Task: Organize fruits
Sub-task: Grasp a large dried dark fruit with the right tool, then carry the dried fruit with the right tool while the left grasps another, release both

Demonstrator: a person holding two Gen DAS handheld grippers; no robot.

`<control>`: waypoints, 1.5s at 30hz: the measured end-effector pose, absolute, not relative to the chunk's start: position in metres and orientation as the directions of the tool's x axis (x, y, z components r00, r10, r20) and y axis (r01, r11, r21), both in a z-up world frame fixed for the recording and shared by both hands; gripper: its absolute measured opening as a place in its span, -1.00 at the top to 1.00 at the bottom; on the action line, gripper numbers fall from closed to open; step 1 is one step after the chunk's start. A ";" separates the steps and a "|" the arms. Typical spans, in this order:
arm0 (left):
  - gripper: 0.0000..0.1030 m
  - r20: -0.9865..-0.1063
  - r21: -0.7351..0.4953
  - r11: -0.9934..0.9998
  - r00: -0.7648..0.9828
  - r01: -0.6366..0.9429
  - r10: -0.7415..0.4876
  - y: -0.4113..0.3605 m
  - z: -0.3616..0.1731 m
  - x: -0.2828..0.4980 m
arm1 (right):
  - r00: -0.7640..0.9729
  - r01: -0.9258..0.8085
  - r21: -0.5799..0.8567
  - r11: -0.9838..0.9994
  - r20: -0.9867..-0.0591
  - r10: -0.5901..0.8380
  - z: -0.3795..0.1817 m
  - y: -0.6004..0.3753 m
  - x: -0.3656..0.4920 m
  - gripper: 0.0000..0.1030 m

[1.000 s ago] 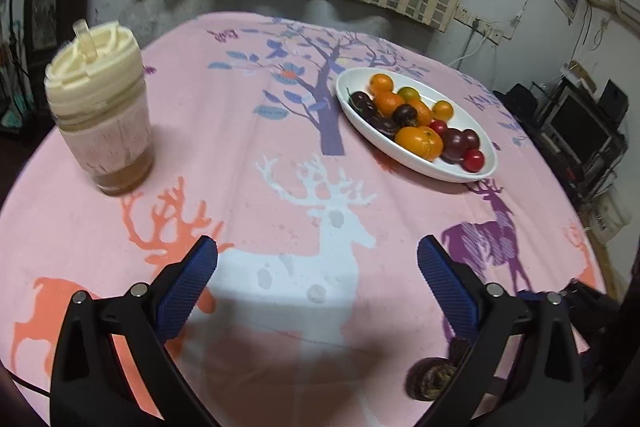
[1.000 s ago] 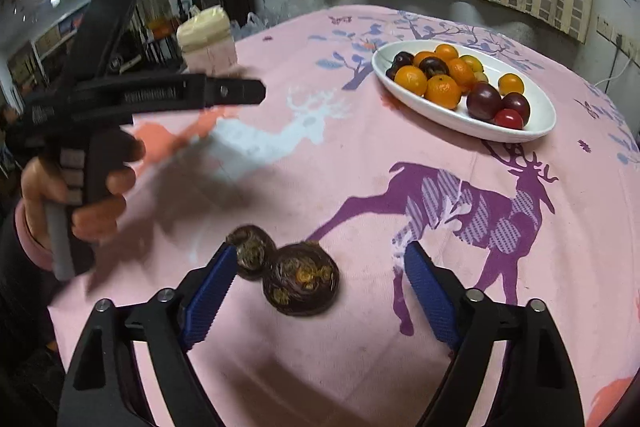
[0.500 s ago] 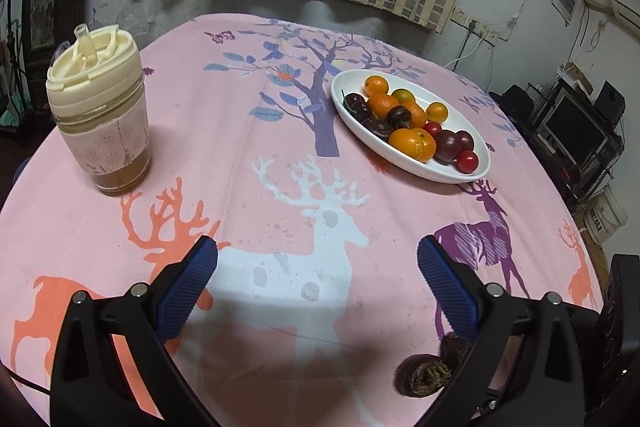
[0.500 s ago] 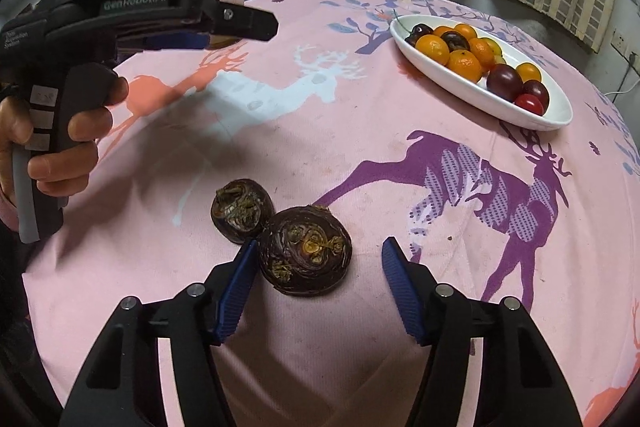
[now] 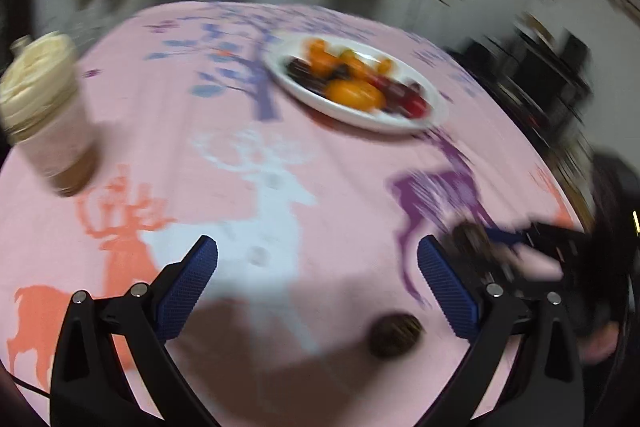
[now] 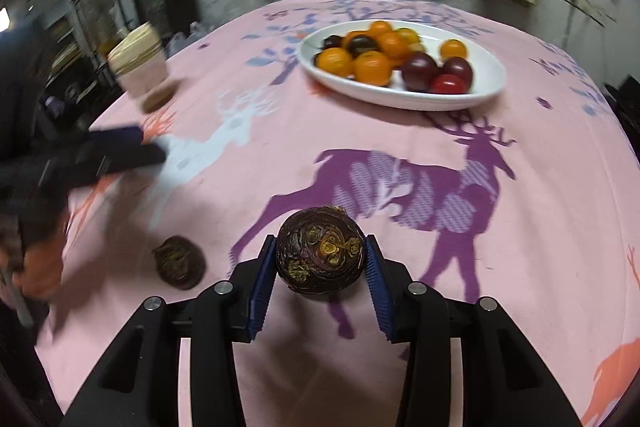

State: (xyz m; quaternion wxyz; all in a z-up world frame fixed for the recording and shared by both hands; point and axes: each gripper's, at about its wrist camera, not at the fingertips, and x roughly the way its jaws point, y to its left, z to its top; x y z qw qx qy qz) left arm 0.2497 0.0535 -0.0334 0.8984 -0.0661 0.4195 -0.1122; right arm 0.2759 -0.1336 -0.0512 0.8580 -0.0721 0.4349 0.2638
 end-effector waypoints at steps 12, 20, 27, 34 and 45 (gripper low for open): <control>-0.75 -0.802 0.012 0.911 0.548 0.412 -0.237 -0.007 -0.062 0.222 | 0.471 -0.497 0.110 0.861 -0.798 0.375 -0.055 -0.137 0.280 0.15; -0.19 -0.824 -0.011 0.908 0.510 0.420 -0.246 -0.009 -0.070 0.222 | 0.468 -0.494 0.105 0.863 -0.805 0.365 -0.057 -0.137 0.281 0.14; 0.12 -0.820 -0.013 0.915 0.519 0.404 -0.241 -0.007 -0.068 0.225 | 0.464 -0.493 0.101 0.864 -0.810 0.359 -0.059 -0.137 0.281 0.14; 0.27 -0.817 -0.005 0.918 0.528 0.397 -0.232 -0.007 -0.066 0.223 | 0.470 -0.499 0.101 0.861 -0.803 0.367 -0.057 -0.136 0.279 0.14; 0.27 -0.797 -0.103 0.936 0.536 0.336 -0.280 0.004 -0.057 0.232 | 0.468 -0.530 0.131 0.838 -0.778 0.418 -0.055 -0.137 0.276 0.15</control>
